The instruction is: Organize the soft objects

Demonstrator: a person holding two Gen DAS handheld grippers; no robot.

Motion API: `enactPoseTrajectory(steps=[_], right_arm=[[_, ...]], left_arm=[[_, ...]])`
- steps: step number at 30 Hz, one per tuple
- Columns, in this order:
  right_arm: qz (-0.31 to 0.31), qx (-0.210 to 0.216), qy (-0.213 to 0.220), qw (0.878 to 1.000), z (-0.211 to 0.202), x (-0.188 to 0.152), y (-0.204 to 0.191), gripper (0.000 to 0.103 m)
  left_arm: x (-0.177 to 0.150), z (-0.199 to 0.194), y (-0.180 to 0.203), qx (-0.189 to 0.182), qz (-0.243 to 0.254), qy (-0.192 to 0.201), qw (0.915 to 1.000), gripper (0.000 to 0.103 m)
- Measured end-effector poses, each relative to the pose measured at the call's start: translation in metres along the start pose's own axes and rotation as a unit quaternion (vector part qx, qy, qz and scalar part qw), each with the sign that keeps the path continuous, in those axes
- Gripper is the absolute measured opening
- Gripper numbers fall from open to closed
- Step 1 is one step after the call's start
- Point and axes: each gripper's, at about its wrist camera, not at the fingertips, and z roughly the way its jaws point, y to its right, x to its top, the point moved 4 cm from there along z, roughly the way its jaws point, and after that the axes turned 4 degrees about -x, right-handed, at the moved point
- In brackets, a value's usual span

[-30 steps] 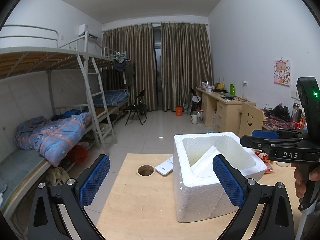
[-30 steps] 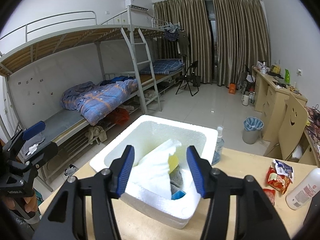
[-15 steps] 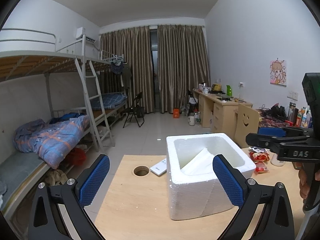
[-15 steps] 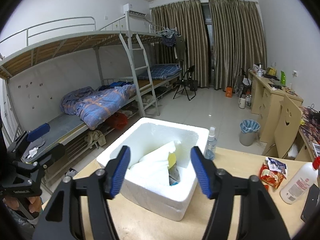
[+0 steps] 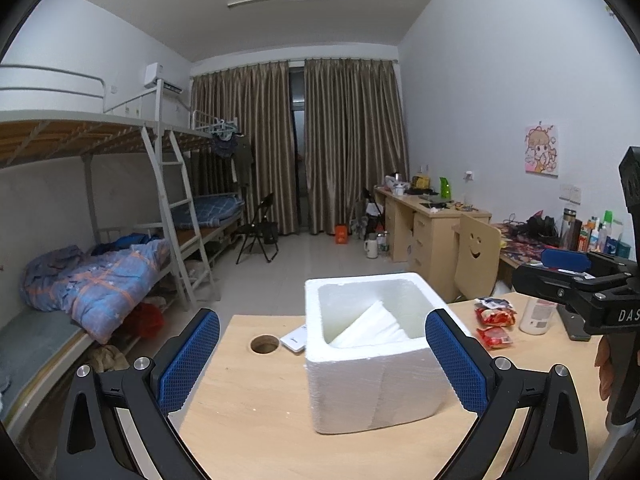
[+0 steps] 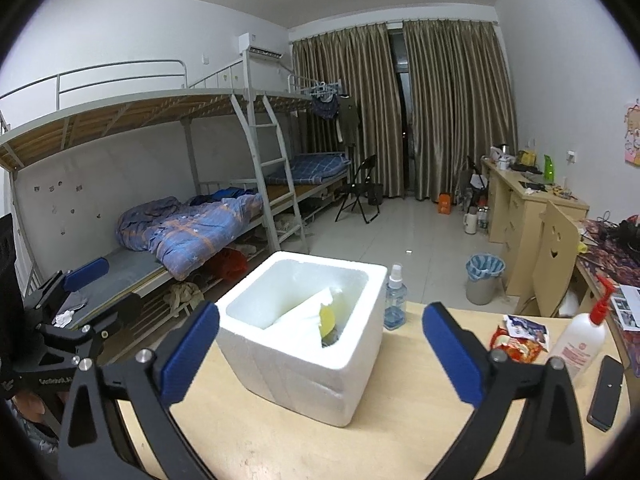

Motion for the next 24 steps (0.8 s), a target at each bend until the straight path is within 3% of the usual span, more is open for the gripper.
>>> enactPoseTrajectory(steps=[24], right_arm=[[0.023,-0.070,0.073,0.995,-0.109,-0.035,0.019,0.103]], left_arm=[[-0.005,-0.071,0.067,-0.062,0.007,0.021,0.9979,0.103]])
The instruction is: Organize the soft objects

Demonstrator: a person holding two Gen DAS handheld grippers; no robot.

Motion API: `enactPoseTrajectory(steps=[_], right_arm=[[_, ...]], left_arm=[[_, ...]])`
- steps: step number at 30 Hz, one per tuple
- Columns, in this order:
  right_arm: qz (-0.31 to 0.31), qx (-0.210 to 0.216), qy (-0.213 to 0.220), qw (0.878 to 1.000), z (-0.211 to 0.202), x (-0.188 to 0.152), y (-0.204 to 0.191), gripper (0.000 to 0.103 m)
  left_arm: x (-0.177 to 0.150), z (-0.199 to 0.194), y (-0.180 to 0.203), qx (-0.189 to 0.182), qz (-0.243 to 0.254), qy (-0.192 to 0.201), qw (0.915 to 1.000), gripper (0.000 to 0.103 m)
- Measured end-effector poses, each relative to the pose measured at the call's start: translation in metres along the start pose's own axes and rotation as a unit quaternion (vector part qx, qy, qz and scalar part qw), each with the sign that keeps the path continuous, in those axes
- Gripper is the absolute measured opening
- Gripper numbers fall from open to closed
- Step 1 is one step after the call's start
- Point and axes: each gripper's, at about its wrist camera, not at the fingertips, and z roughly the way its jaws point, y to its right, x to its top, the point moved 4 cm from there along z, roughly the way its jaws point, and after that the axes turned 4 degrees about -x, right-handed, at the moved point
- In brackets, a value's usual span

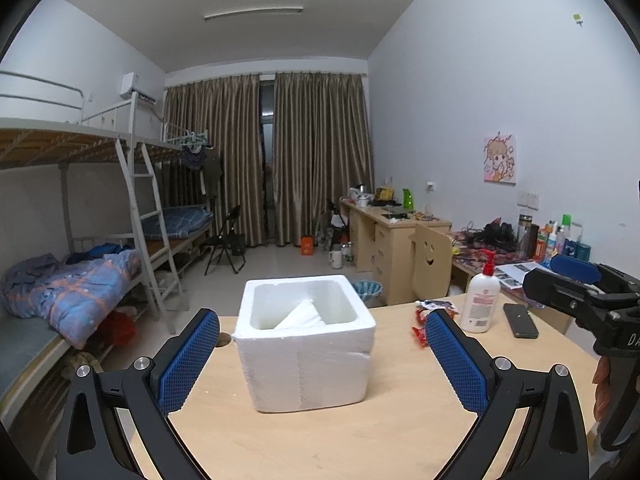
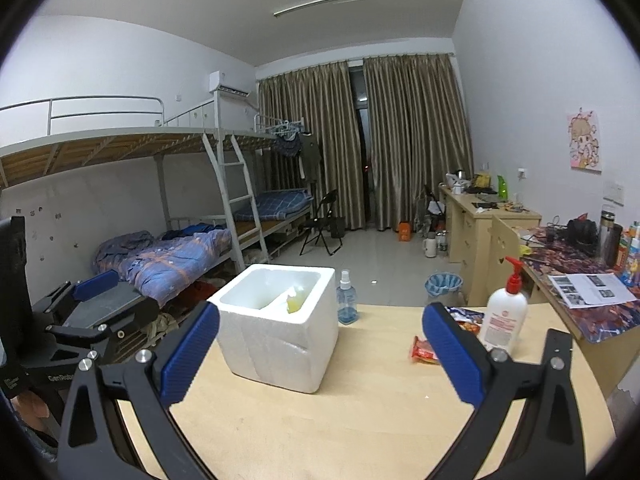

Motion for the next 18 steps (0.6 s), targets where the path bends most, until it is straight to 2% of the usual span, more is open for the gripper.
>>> enactPoseTrajectory(steps=[18], right_arm=[[-0.003,-0.025,0.041,0.999,-0.031,-0.027,-0.006,0.103]], left_arm=[[-0.022,-0.032,0.005,-0.005,-0.024,0.032,0.9992,0.103]])
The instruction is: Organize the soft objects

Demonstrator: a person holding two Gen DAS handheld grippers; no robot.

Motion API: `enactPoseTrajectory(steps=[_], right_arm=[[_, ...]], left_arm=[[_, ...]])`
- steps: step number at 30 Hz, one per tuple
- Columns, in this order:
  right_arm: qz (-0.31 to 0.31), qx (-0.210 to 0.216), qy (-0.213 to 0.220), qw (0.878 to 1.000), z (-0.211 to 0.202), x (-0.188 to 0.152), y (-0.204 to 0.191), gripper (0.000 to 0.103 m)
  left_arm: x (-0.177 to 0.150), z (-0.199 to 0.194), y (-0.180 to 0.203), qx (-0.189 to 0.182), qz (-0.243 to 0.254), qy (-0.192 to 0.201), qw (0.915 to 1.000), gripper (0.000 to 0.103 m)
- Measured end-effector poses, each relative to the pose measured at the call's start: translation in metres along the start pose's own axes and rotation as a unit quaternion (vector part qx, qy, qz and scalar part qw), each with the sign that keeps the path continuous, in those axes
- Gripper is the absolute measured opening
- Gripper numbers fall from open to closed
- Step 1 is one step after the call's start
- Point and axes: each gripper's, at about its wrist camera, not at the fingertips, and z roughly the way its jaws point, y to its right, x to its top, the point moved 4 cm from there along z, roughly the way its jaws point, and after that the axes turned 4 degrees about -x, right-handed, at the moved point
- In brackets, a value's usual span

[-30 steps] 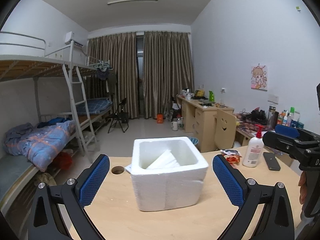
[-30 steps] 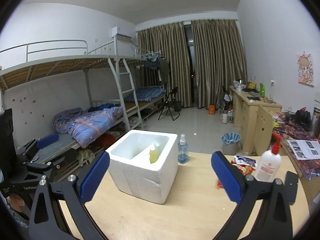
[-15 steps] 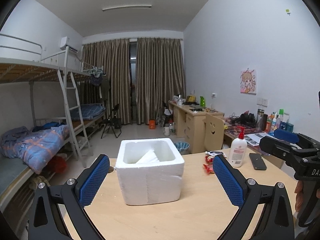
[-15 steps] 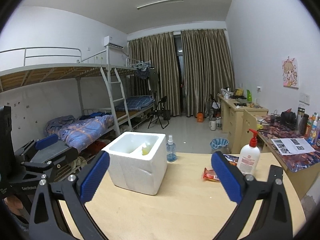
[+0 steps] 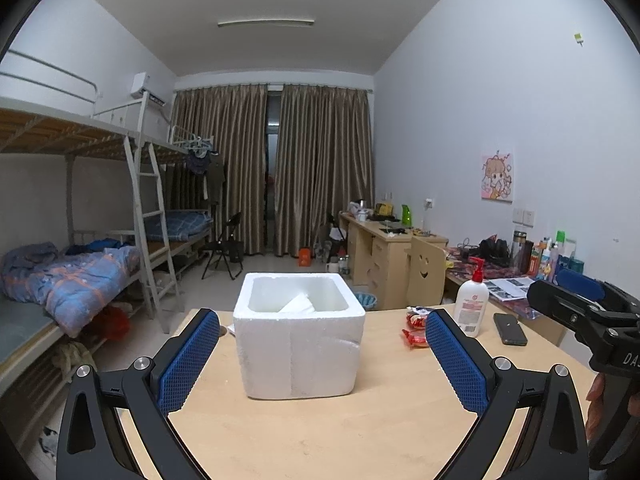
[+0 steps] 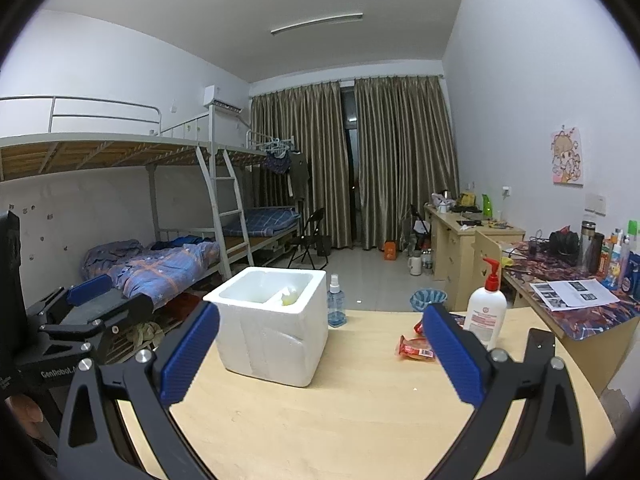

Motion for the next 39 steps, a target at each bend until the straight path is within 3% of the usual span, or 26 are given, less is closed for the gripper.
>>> enactPoseTrajectory(steps=[12,39], right_arm=[[0.012,-0.010,-0.004,1.000,-0.005,-0.025,0.004,0.103],[0.005,-0.039,-0.002,0.999,-0.032,-0.072,-0.003,0.103]], left_arm=[[-0.023,-0.008,-0.003,0.024,-0.005,0.025,0.9994,0.103],[-0.074,-0.027,0.006,0.026,0.000,0.021,0.9994,0.103]])
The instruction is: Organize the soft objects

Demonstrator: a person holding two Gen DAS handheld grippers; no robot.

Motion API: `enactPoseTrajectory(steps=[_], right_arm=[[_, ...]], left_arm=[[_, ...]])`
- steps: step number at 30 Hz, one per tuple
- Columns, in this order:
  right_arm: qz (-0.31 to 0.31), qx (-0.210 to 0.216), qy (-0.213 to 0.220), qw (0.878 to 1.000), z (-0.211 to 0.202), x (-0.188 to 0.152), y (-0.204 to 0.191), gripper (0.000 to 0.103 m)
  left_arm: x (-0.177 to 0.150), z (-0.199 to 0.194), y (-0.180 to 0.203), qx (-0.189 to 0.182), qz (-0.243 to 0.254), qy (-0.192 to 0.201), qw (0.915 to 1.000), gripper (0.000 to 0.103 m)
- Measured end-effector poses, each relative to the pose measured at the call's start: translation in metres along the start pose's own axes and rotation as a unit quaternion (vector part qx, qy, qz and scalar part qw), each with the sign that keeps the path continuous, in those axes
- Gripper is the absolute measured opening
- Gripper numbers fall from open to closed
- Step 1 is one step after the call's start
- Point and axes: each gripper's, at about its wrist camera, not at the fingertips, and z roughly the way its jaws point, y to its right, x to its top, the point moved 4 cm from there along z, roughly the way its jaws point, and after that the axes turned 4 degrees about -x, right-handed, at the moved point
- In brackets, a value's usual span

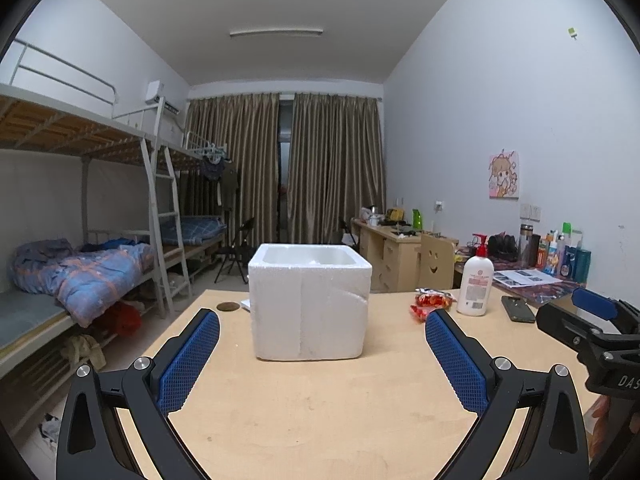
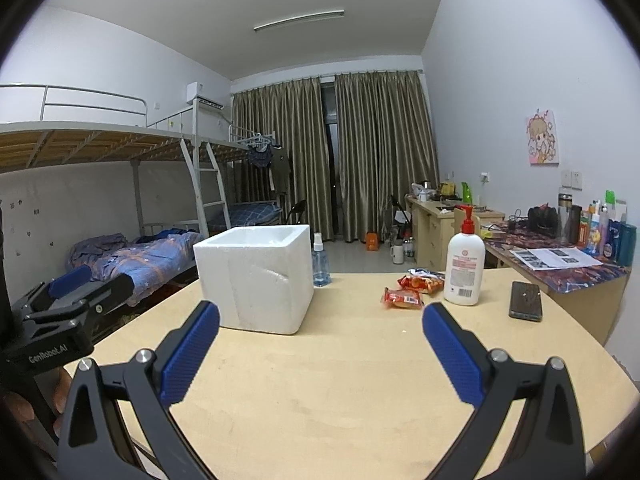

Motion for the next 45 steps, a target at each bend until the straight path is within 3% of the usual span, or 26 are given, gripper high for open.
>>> enactPoseTrajectory(steps=[11,23,45], right_arm=[[0.005,0.013,0.002,1.000,-0.018,-0.004,-0.007,0.103],[-0.003,-0.006,0.014,1.000,-0.041,-0.004,-0.014,0.103],[-0.002,-0.009,0.006,1.000,-0.038,-0.007,-0.013,0.103]], left_arm=[[-0.002,-0.023,0.004,0.003,0.011,0.016,0.9998,0.103],[0.002,-0.053,0.016,-0.009,0.025,0.029,0.9992,0.103],[-0.001,-0.045,0.014,-0.007,0.020,0.018,0.9996,0.103]])
